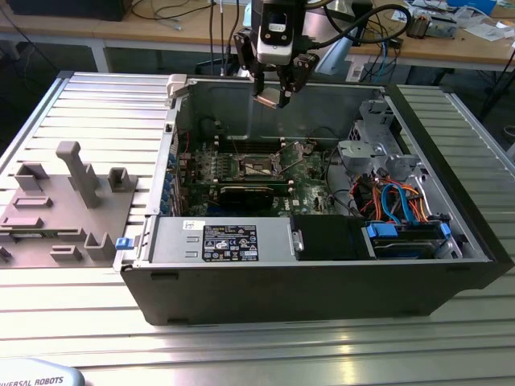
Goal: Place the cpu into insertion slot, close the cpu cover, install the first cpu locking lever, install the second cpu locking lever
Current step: 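Place the cpu into insertion slot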
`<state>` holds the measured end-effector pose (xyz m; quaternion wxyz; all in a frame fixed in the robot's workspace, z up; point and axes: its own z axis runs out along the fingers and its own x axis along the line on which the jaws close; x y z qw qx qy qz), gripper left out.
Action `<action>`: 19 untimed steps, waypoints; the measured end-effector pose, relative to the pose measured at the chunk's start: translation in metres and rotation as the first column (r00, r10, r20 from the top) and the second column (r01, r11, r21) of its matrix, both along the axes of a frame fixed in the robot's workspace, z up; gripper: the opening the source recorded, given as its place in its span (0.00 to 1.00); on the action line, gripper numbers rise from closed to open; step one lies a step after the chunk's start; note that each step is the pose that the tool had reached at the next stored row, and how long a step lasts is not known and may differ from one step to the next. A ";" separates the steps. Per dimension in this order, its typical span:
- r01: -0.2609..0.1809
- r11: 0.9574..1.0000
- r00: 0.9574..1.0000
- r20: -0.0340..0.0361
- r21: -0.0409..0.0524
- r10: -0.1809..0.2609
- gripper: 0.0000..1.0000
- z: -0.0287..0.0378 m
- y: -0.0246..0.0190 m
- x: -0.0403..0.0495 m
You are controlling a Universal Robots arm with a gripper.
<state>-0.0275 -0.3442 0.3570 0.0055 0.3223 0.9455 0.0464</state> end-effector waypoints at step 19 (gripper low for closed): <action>0.012 1.000 1.000 0.000 0.000 -0.012 0.54 0.0000 0.0000 0.0000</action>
